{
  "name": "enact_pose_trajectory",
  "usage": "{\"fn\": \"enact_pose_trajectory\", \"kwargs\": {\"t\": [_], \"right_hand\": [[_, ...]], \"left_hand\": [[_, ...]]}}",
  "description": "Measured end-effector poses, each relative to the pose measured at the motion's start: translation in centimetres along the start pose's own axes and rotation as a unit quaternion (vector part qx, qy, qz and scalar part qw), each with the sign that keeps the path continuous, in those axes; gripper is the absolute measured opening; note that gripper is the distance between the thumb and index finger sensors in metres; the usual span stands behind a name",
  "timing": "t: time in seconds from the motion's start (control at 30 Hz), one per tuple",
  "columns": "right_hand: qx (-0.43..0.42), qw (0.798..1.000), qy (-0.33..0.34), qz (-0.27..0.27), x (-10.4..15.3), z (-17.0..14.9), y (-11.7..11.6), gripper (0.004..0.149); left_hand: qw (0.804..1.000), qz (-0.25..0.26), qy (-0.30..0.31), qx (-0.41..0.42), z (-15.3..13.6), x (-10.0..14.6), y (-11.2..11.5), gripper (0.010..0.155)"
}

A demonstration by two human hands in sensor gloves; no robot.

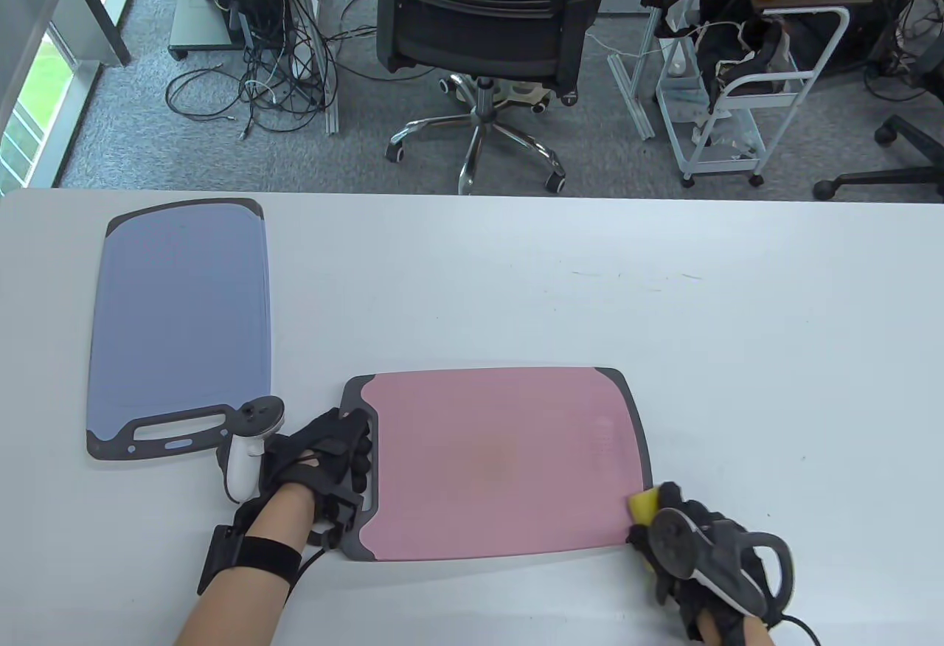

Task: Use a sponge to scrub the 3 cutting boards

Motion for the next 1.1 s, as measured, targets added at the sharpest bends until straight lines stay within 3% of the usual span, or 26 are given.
{"fn": "enact_pose_trajectory", "kwargs": {"t": [0.07,0.2,0.27,0.3,0.33,0.4,0.47,0.5,0.57,0.63,0.7,0.73,0.83,0.93,0.97,1.1], "right_hand": [[0.001,0.999,-0.021,-0.036,0.0,-2.7,0.3,0.075],[-0.098,0.991,-0.06,-0.066,-0.1,-5.3,1.7,0.075],[-0.13,0.985,-0.068,-0.095,0.0,-6.1,2.3,0.075],[-0.139,0.983,-0.075,-0.099,0.1,-6.4,2.4,0.075],[-0.138,0.982,-0.078,-0.1,0.1,-6.5,2.5,0.075],[-0.126,0.983,-0.082,-0.101,0.1,-6.9,2.6,0.075],[-0.144,0.98,-0.085,-0.105,0.1,-7.2,2.6,0.075],[-0.151,0.979,-0.085,-0.106,0.0,-7.3,2.7,0.075],[-0.156,0.977,-0.085,-0.115,0.0,-7.4,2.8,0.075],[-0.159,0.977,-0.083,-0.119,0.0,-7.4,3.0,0.075],[-0.169,0.975,-0.077,-0.124,0.0,-7.4,3.2,0.075],[-0.174,0.973,-0.076,-0.128,0.1,-7.4,3.3,0.075],[-0.193,0.969,-0.076,-0.137,0.3,-7.5,3.4,0.075],[-0.194,0.967,-0.076,-0.144,0.6,-7.6,3.5,0.075],[-0.197,0.966,-0.077,-0.145,0.8,-7.7,3.5,0.075],[-0.196,0.966,-0.084,-0.148,1.0,-7.9,3.5,0.075]], "left_hand": [[0.999,-0.038,-0.006,0.013,-0.2,-0.2,0.2,0.056],[0.995,-0.098,0.026,0.01,0.0,0.1,0.5,0.054],[0.993,-0.063,0.101,0.011,1.1,0.7,0.1,0.05],[0.985,-0.042,0.169,0.018,2.1,1.1,-0.3,0.049],[0.977,-0.049,0.204,0.027,3.3,1.5,-0.9,0.049],[0.956,-0.004,0.292,-0.01,5.6,3.9,-1.4,0.049],[0.895,0.106,0.421,-0.105,8.7,8.1,-2.2,0.049],[0.873,0.147,0.448,-0.128,9.4,9.6,-2.4,0.049],[0.806,0.206,0.518,-0.2,11.0,13.0,-2.3,0.045],[0.788,0.165,0.513,-0.297,11.2,13.5,-1.6,0.041],[0.783,0.11,0.485,-0.374,10.1,13.0,-0.1,0.042],[0.78,0.111,0.478,-0.388,9.4,12.7,0.6,0.042],[0.714,0.156,0.473,-0.492,8.5,12.0,2.5,0.042],[0.669,0.171,0.486,-0.537,8.0,11.7,4.9,0.043],[0.634,0.182,0.489,-0.571,7.6,11.5,5.8,0.043],[0.545,0.216,0.494,-0.642,6.3,11.2,7.8,0.045]]}}
Point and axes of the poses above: the tracker on the back of each hand, its own z axis roughly to the thumb side, its own x axis roughly from the fingertips to the wrist, y = z × x, the point moved 3 cm from there along -x, roughly from the wrist to the fingertips, and after that the axes turned 12 degrees about -x, right-handed, at the moved point
